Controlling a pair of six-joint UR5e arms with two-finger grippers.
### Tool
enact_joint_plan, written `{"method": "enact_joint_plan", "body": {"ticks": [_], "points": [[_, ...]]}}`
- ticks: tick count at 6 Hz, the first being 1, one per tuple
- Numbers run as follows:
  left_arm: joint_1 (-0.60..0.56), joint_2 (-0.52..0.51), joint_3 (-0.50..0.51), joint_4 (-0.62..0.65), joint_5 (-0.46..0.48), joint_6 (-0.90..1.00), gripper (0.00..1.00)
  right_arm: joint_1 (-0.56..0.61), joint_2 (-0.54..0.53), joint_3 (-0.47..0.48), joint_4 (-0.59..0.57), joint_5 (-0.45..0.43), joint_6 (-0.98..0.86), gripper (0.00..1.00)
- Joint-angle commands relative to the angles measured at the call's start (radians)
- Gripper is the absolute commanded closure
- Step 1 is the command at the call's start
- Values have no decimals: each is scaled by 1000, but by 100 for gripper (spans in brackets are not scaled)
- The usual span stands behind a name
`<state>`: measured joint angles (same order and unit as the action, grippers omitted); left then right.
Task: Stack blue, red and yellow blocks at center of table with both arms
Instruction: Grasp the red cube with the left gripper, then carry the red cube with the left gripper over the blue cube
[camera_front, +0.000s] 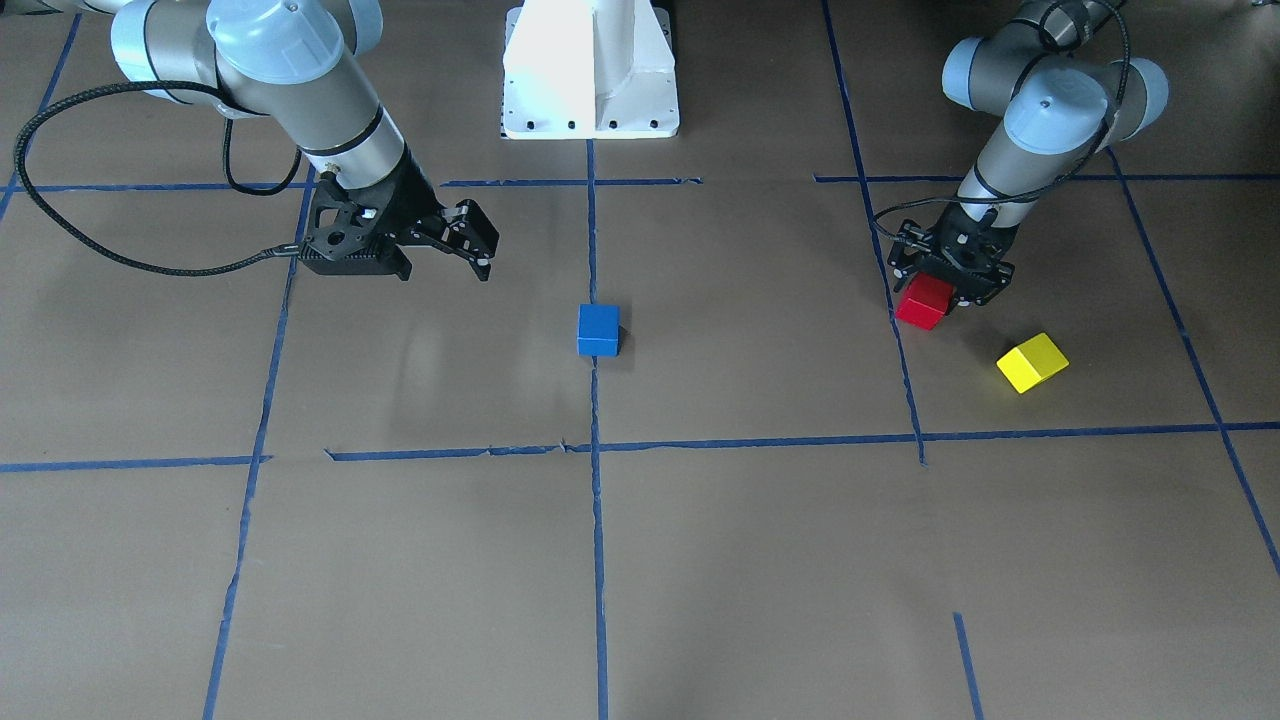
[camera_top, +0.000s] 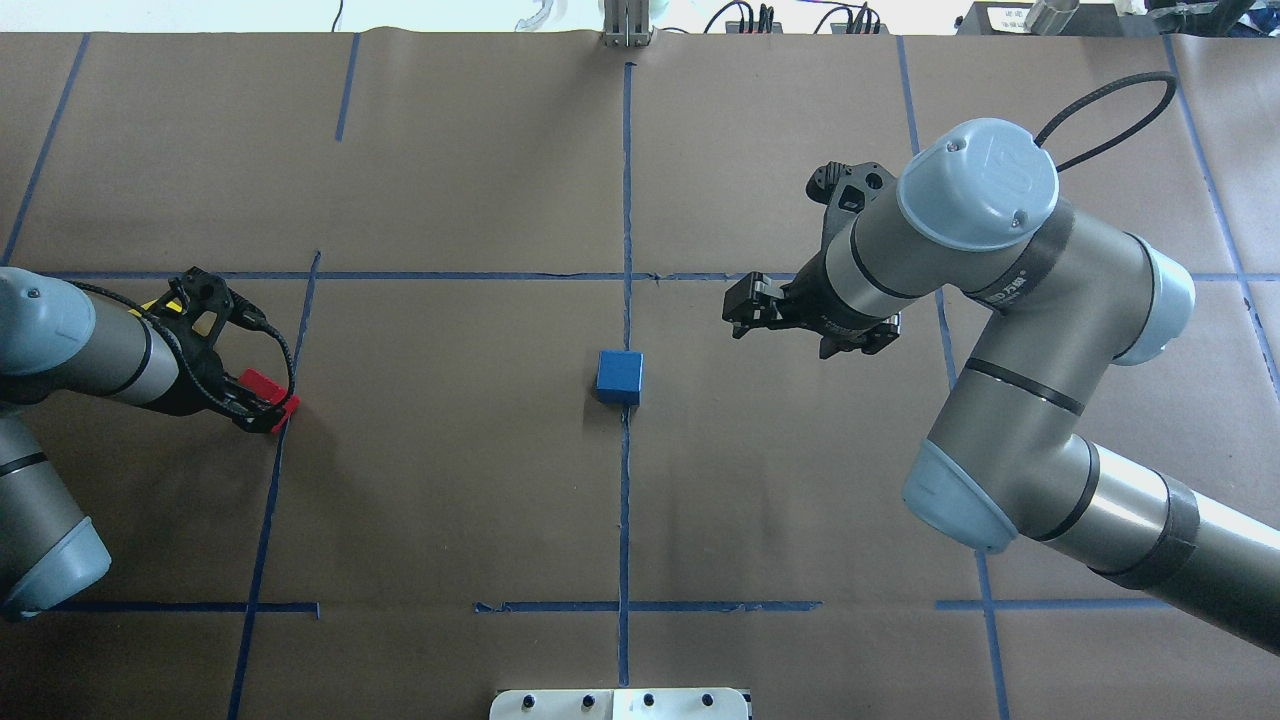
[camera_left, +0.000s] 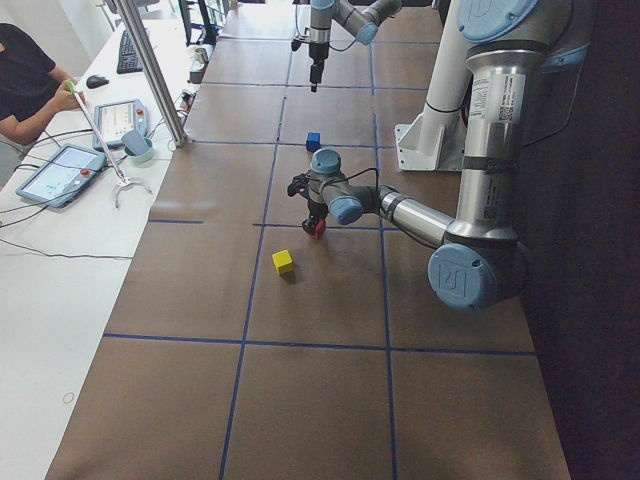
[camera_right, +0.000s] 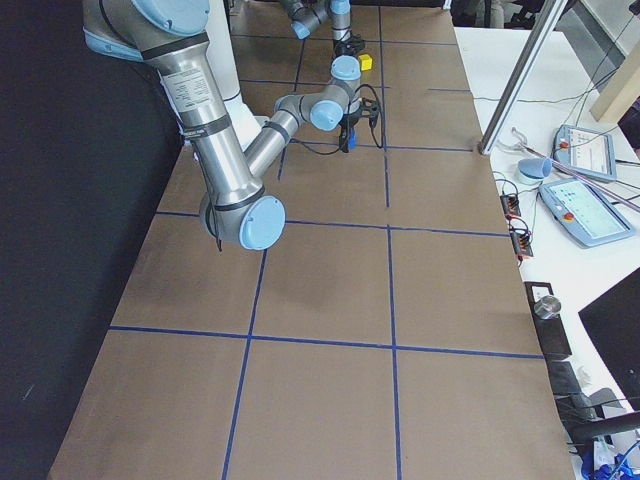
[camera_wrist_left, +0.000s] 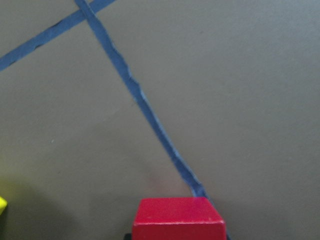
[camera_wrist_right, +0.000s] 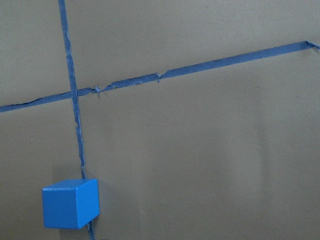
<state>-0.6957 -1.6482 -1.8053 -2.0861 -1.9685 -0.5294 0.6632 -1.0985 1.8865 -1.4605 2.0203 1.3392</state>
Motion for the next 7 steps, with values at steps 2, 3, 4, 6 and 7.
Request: {"method": "enact_joint_plan", "body": {"ticks": [2, 3, 4, 6, 7], "points": [[8, -306, -19, 263, -1, -174, 94, 48, -91, 72, 2, 11, -9, 0], [57, -455, -19, 457, 3, -263, 94, 94, -140, 81, 3, 49, -105, 0], [118, -538, 9, 495, 17, -364, 94, 139, -189, 88, 8, 79, -177, 0], [163, -735, 192, 511, 75, -469, 91, 147, -218, 88, 9, 80, -212, 0], [182, -792, 264, 511, 103, -525, 89, 147, -227, 89, 9, 80, -212, 0]]}}
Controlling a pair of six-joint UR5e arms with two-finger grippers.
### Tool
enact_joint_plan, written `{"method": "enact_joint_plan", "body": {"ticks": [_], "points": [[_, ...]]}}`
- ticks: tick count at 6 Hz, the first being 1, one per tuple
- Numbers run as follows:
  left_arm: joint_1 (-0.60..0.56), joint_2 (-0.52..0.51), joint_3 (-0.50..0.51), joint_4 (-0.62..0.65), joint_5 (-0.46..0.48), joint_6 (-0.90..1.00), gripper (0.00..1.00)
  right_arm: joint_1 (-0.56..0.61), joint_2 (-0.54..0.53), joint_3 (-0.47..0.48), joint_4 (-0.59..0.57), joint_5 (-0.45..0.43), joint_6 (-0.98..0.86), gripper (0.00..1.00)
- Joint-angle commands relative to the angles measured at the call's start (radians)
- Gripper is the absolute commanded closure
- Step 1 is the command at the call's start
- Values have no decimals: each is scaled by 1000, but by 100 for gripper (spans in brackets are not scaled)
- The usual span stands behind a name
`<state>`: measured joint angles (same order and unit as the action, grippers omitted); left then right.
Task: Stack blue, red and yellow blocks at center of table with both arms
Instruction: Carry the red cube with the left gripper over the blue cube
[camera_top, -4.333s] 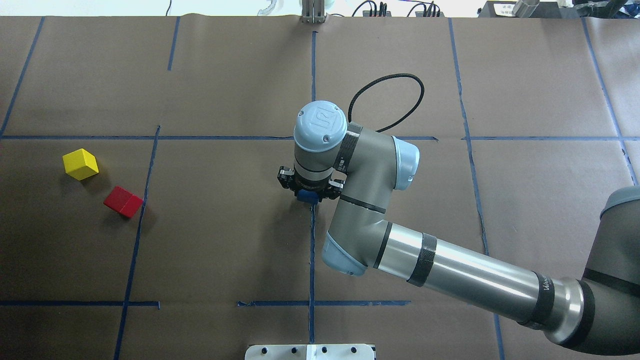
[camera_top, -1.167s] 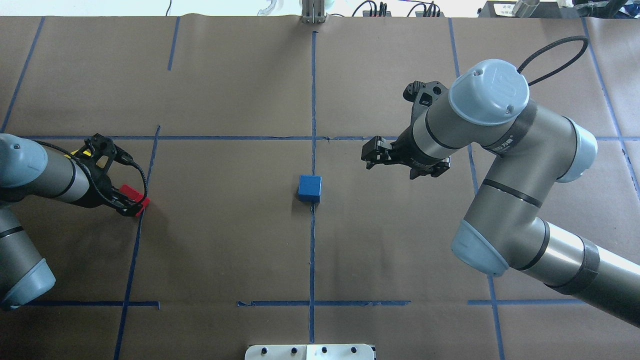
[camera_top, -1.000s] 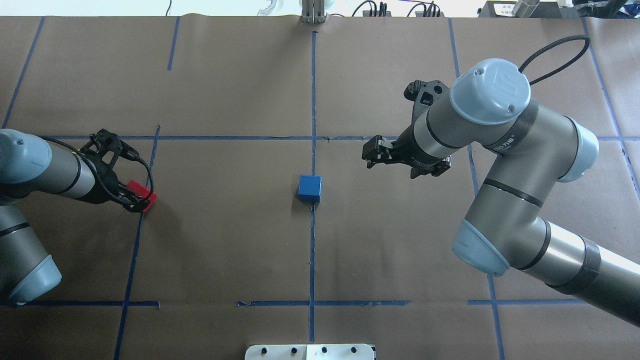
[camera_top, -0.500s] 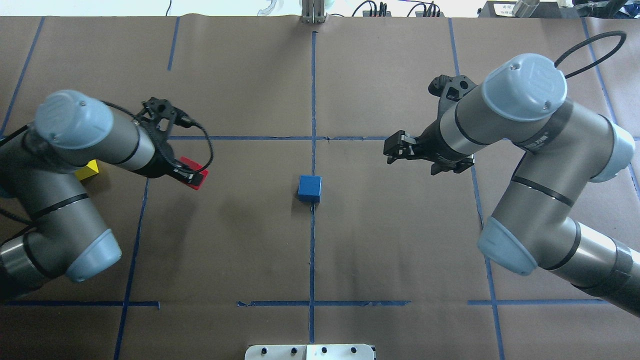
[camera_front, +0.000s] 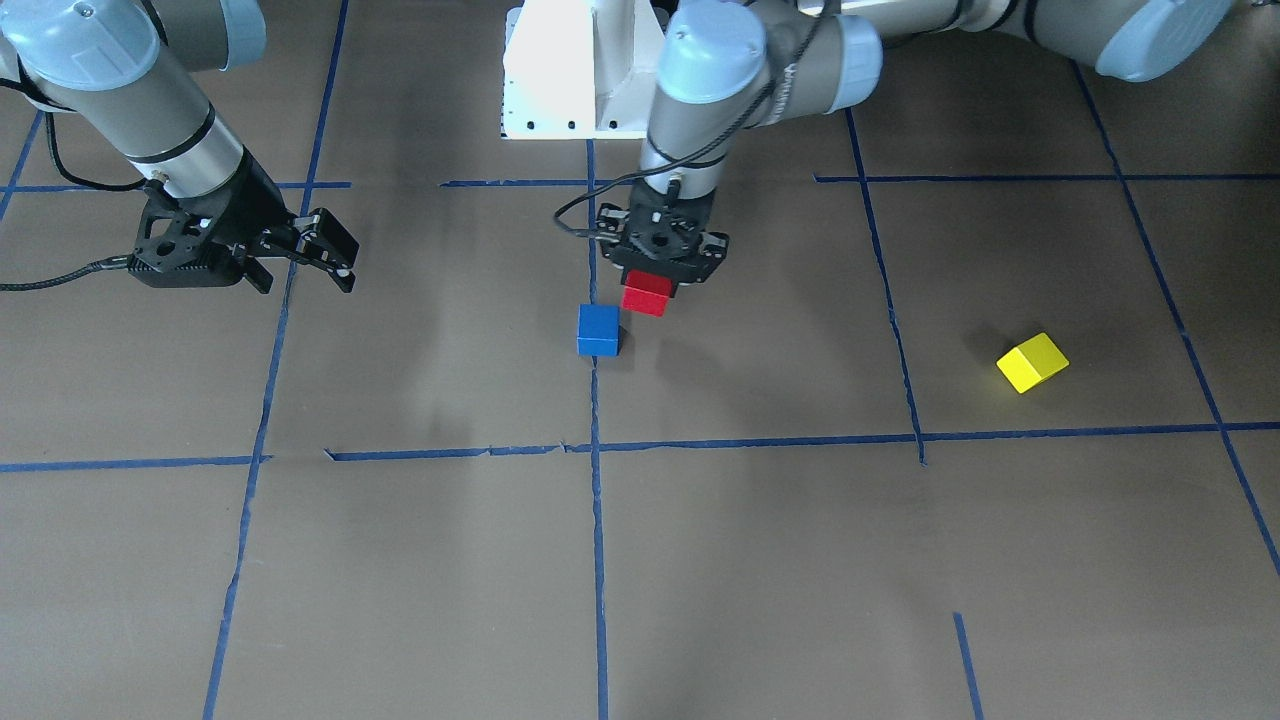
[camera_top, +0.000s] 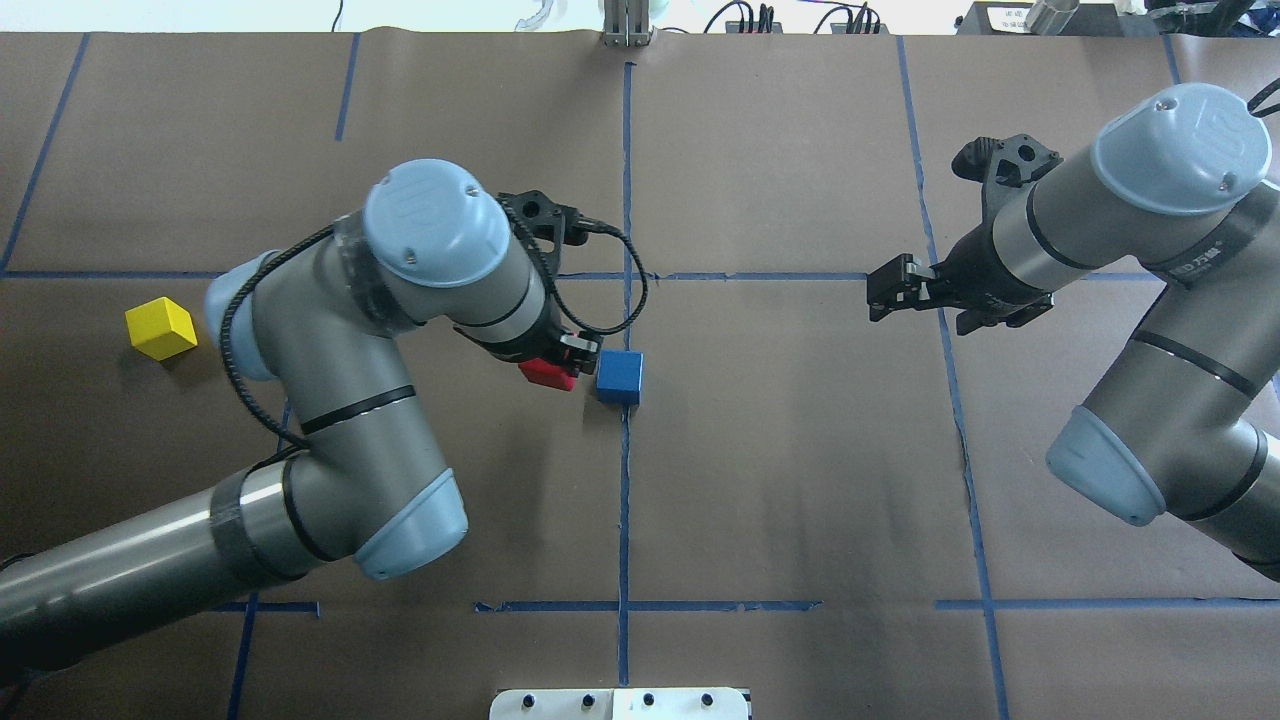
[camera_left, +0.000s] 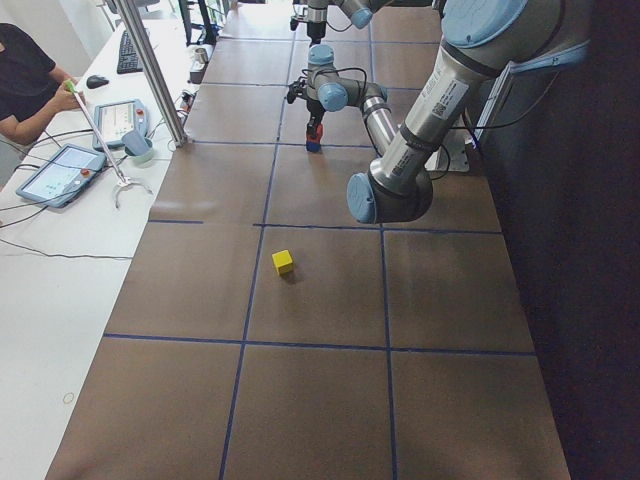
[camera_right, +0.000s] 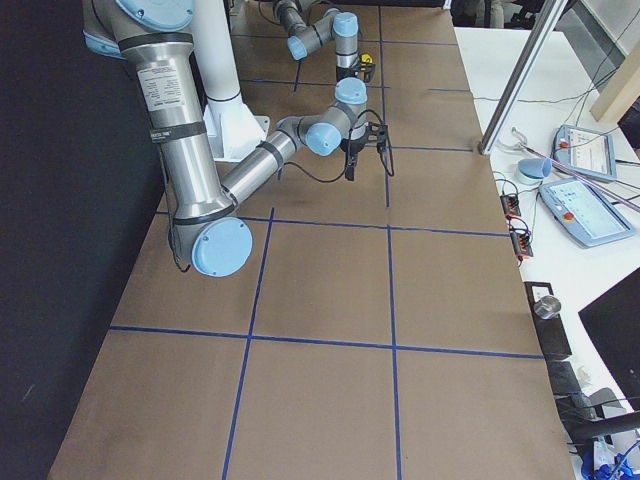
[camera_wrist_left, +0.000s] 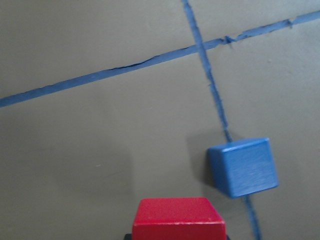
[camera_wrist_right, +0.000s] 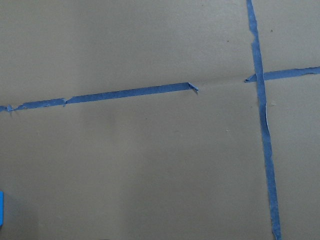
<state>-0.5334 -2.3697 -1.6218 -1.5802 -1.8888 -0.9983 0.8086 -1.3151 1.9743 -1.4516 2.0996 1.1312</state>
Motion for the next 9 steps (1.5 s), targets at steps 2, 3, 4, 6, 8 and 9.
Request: {"method": "enact_joint_plan", "body": {"ticks": [2, 3, 4, 6, 8, 9], "points": [[53, -79, 99, 9, 71, -97, 89, 0, -10, 1, 0, -1, -4, 0], [53, -79, 105, 17, 76, -100, 89, 0, -10, 1, 0, -3, -4, 0], [53, -88, 111, 19, 95, -143, 86, -2, -10, 0, 0, -3, -2, 0], [53, -105, 135, 19, 121, -160, 84, -5, -9, -6, 0, -6, -2, 0], [53, -106, 143, 17, 129, -164, 80, -5, -7, -6, 0, -3, -2, 0], [55, -105, 143, 17, 128, -166, 74, -5, -9, -6, 0, -3, -2, 0]]}}
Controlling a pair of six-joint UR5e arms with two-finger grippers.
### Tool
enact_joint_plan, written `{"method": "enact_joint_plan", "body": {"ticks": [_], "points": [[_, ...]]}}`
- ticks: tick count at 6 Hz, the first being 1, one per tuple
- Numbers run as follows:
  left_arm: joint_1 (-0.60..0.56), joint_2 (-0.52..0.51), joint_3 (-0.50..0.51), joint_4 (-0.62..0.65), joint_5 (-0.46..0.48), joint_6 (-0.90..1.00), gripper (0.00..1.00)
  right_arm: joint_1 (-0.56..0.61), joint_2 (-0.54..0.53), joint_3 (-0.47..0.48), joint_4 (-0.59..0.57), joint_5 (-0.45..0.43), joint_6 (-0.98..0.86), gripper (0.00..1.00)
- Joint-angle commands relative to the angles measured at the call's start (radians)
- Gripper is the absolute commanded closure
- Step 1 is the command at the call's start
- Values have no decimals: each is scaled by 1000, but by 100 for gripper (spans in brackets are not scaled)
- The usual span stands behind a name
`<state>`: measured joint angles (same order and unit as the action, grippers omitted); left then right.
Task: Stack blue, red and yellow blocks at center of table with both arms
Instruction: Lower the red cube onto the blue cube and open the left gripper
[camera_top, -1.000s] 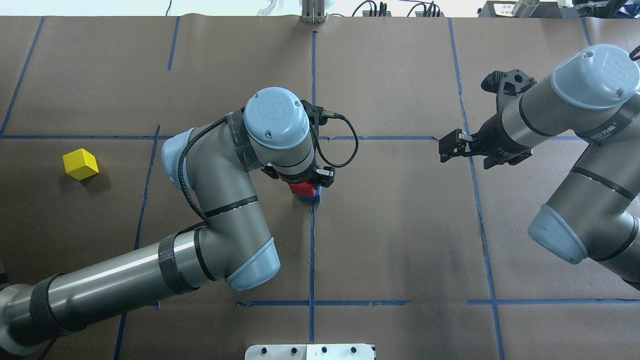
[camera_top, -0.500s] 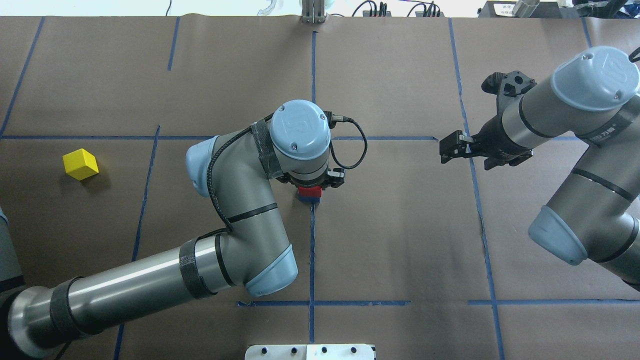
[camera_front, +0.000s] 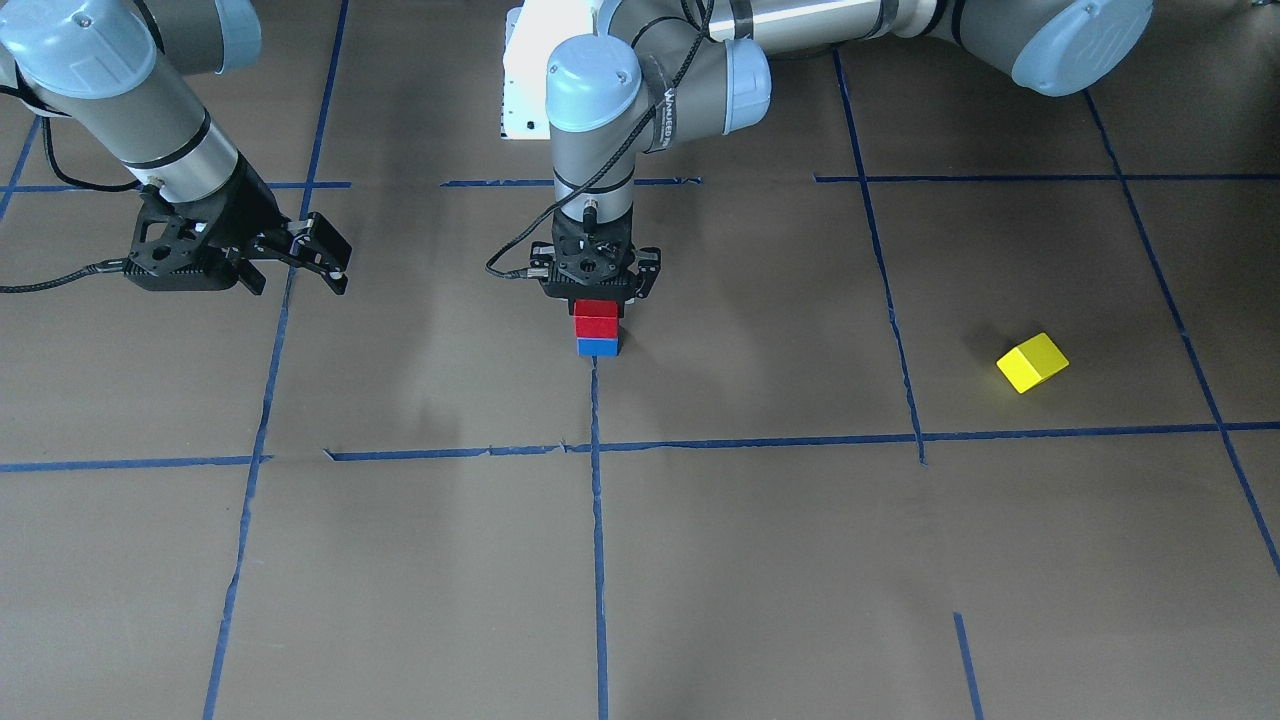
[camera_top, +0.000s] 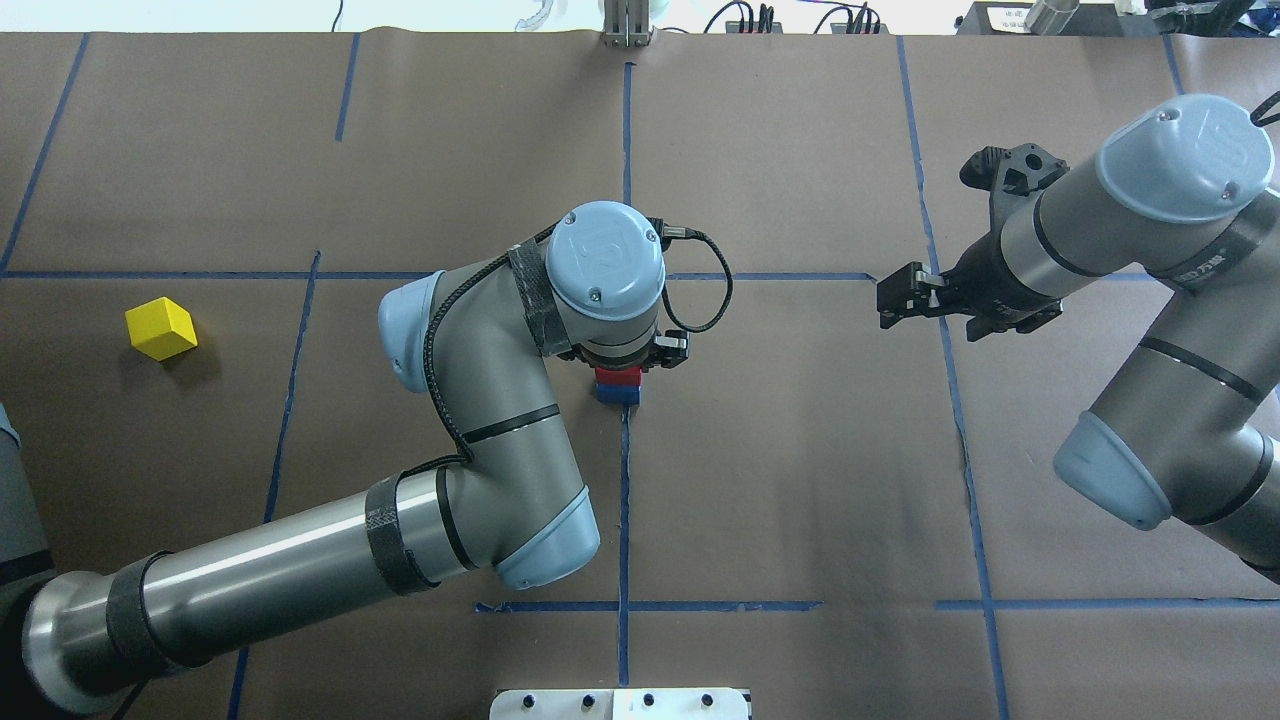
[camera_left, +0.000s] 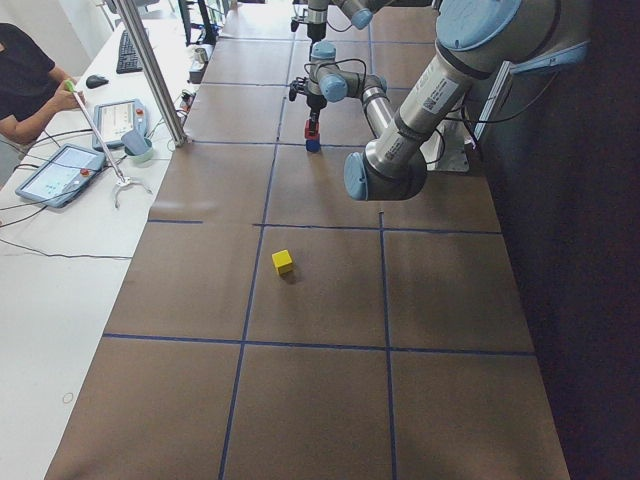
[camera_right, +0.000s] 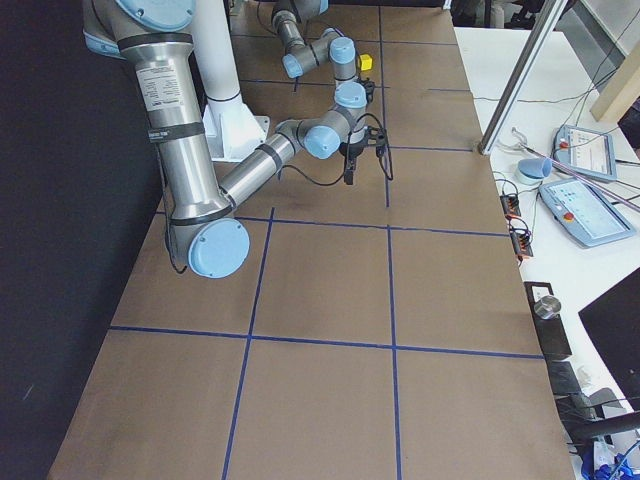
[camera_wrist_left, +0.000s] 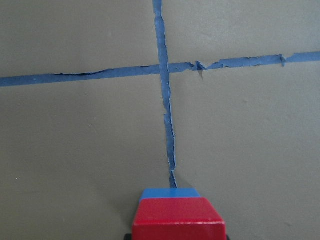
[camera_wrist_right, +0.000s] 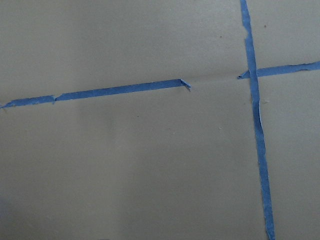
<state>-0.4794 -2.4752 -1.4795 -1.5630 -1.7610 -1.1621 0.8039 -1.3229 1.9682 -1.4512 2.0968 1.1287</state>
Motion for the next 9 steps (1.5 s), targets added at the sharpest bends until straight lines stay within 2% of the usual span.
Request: {"method": "enact_joint_plan", "body": {"ticks": [1, 2, 4, 5, 6, 7, 8, 9], "points": [[1, 1, 1, 0, 0, -2, 69, 0, 1, 0, 0, 0, 0, 0], [1, 1, 1, 0, 0, -2, 61, 0, 1, -2, 0, 0, 0, 0], [1, 1, 1, -11, 0, -2, 38, 0, 1, -2, 0, -1, 0, 0], [1, 5, 1, -12, 0, 1, 19, 0, 1, -2, 0, 0, 0, 0], [-1, 5, -2, -11, 0, 1, 5, -2, 1, -2, 0, 0, -1, 0], [-5, 7, -33, -3, -2, 8, 1, 0, 2, -2, 0, 0, -1, 0], [-42, 65, -161, 1, -6, 13, 0, 0, 1, -3, 0, 0, -1, 0], [-88, 205, -350, 1, -11, 39, 0, 0, 1, -2, 0, 0, -1, 0]]}}
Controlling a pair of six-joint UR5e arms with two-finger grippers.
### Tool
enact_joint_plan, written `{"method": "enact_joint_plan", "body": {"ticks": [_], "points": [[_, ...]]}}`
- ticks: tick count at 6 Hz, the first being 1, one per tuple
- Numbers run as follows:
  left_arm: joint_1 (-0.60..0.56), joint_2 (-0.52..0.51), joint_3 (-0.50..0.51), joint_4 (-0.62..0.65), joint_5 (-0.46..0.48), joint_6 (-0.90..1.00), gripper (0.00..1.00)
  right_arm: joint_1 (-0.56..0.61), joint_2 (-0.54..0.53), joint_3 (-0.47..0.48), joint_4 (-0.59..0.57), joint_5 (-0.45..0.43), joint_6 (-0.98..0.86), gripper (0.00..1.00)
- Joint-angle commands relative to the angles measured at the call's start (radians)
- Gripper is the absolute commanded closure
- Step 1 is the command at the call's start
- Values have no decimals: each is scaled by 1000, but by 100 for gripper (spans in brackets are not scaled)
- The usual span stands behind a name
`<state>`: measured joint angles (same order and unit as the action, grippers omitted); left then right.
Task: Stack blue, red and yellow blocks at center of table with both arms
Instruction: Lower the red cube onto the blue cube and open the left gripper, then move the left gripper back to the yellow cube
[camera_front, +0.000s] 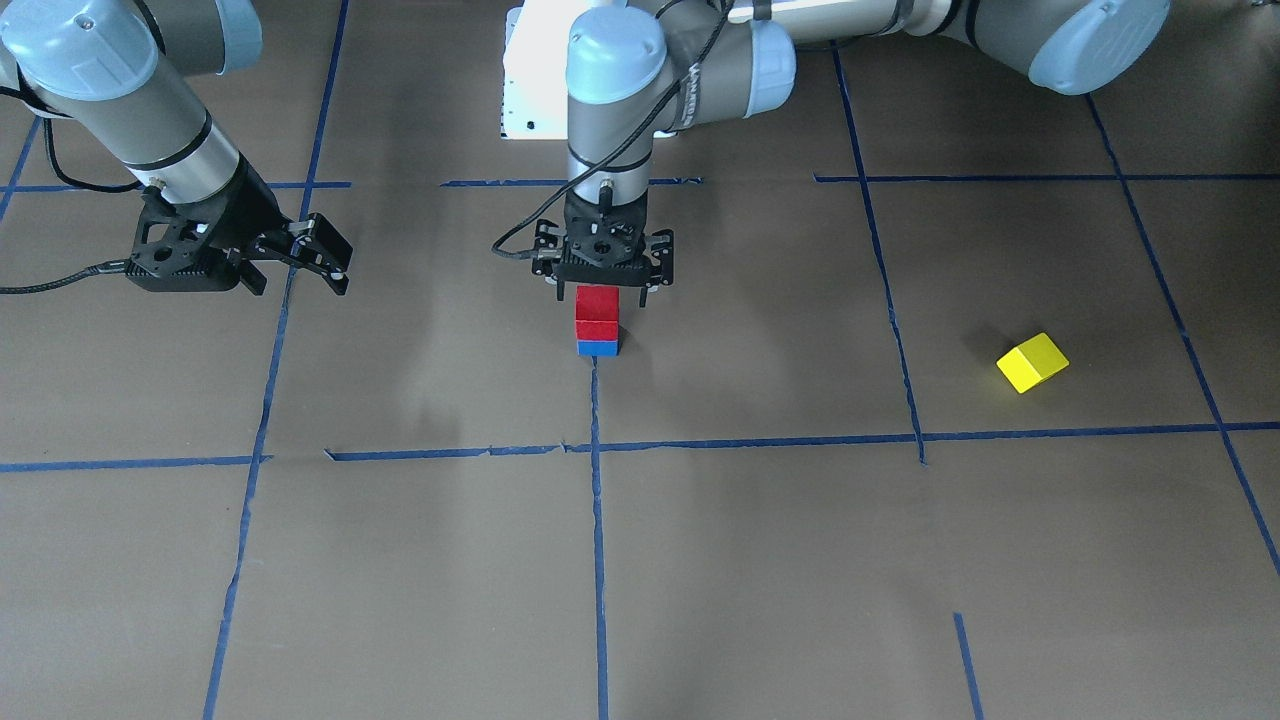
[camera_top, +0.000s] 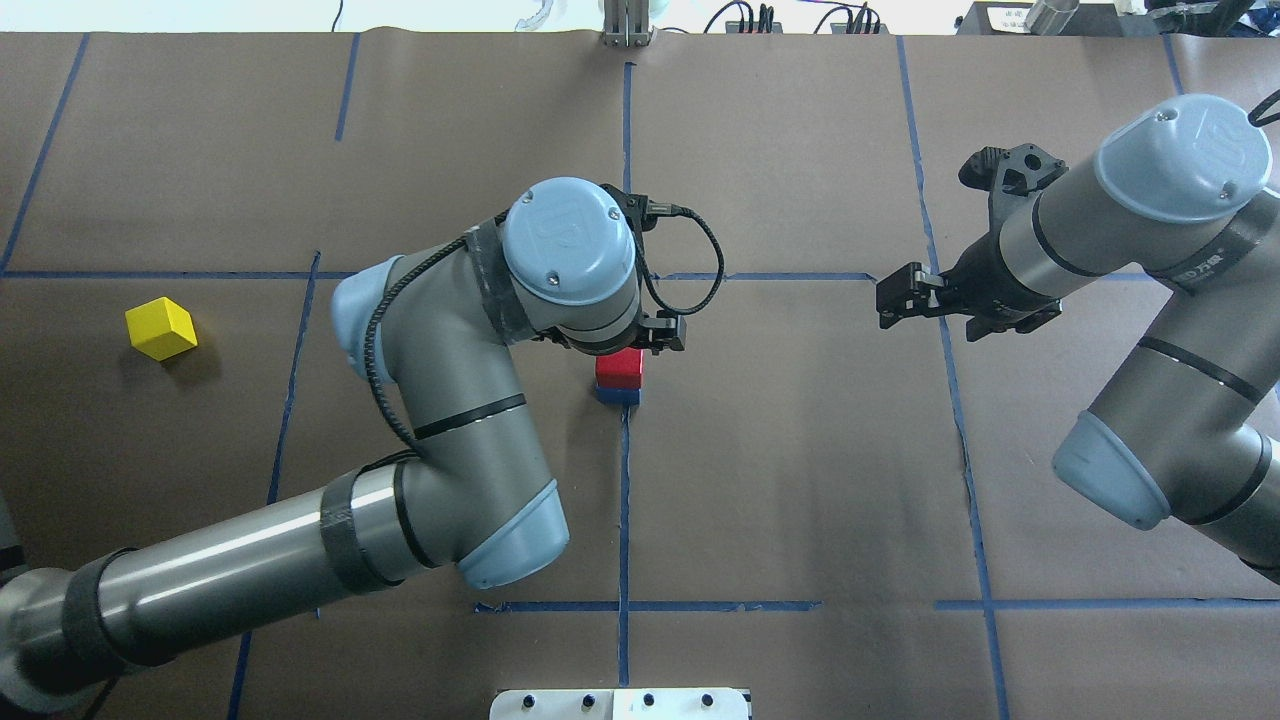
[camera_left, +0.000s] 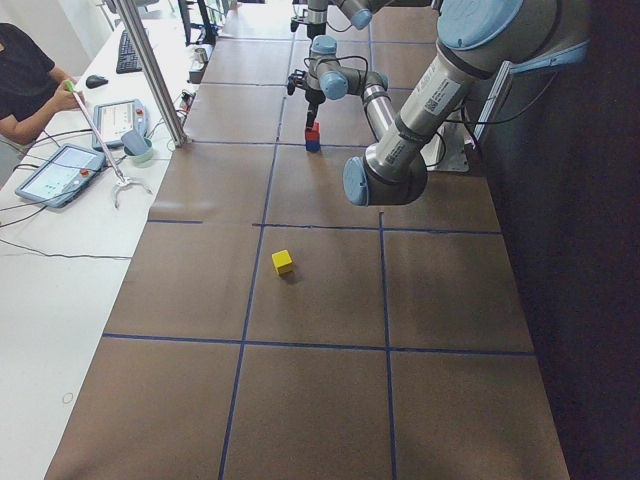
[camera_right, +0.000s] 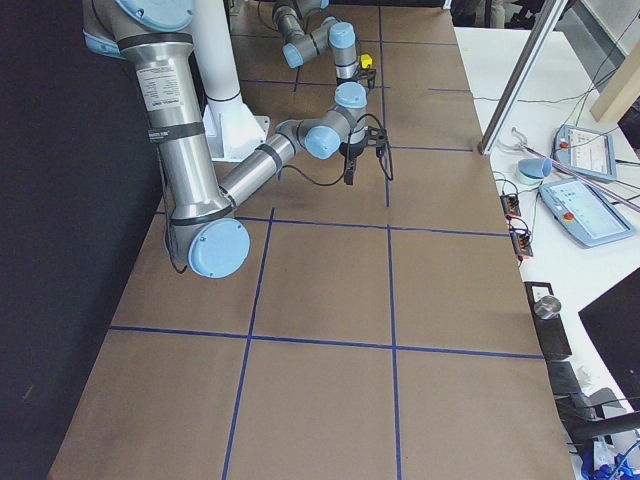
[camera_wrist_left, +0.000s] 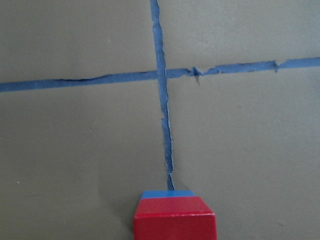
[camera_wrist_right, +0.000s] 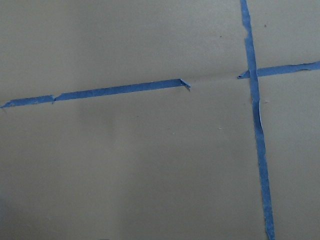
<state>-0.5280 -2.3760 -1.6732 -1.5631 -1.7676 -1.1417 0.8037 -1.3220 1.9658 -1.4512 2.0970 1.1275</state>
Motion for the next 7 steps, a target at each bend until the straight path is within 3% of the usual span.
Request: {"method": "enact_joint_plan", "body": {"ticks": [1, 2, 3, 4, 6, 7], "points": [[-109, 194, -234, 3, -63, 60, 0, 3, -2, 2, 0, 3, 0, 0], [-210, 290, -256, -8, -172, 179, 0, 6, -3, 4, 0, 3, 0, 0], [-302, 442, -316, -20, -217, 227, 0, 6, -6, 10, 0, 3, 0, 0], [-375, 527, -310, -32, -233, 291, 0, 6, -17, 18, 0, 3, 0, 0], [-460, 639, -228, -64, -284, 304, 0, 6, -36, 28, 3, 2, 0, 0], [-519, 647, -130, -130, -390, 295, 0, 6, -37, 30, 3, -8, 0, 0]]}}
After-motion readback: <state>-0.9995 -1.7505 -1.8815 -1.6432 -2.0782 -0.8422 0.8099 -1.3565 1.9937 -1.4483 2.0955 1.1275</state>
